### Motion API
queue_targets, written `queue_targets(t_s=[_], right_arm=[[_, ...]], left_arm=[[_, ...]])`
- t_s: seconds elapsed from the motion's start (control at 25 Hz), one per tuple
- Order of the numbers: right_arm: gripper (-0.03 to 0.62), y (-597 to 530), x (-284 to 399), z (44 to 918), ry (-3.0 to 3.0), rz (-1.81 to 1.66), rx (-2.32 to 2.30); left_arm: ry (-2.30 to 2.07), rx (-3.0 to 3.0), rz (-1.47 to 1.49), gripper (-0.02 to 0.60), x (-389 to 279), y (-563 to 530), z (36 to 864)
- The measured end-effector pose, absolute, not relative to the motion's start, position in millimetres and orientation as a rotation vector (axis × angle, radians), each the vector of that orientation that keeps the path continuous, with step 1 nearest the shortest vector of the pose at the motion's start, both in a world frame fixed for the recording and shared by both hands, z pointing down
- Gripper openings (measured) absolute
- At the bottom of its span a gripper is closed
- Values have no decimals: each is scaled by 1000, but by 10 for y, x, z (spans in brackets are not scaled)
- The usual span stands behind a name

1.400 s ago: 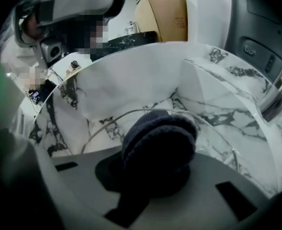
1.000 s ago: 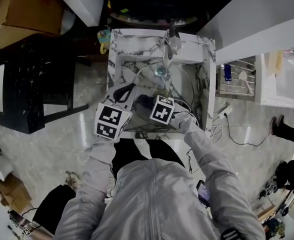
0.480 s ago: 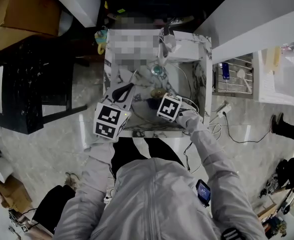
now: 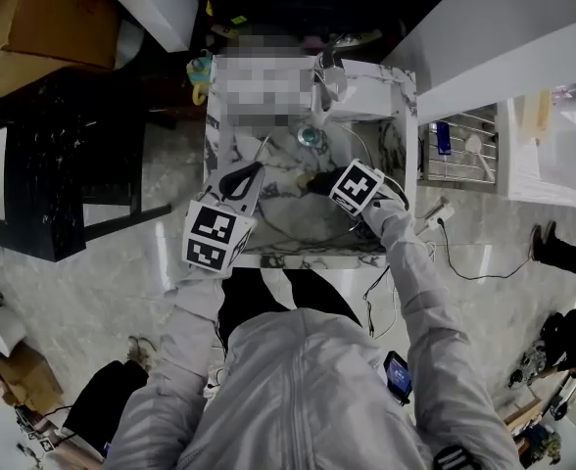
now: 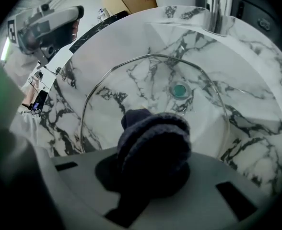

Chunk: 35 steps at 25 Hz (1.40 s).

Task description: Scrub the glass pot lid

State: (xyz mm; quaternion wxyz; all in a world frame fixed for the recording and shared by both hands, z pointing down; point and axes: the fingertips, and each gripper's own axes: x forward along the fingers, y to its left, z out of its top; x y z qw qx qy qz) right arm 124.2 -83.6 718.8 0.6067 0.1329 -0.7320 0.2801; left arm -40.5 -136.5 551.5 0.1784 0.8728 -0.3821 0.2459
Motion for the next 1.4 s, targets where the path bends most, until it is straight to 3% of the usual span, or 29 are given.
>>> queue_targets(t_s=[0.72, 1.12, 1.4], right_arm=[[55, -1588, 1271, 7162, -1696, 579, 492], [55, -1936, 687, 7012, -1854, 423, 483], [55, -1480, 221, 7081, -1920, 396, 252]], left_arm=[[-1081, 2450, 700, 28, -536, -1396, 5543], [-1080, 2441, 698, 28, -574, -1408, 5562], [-1087, 2437, 696, 28, -582, -1408, 5560]])
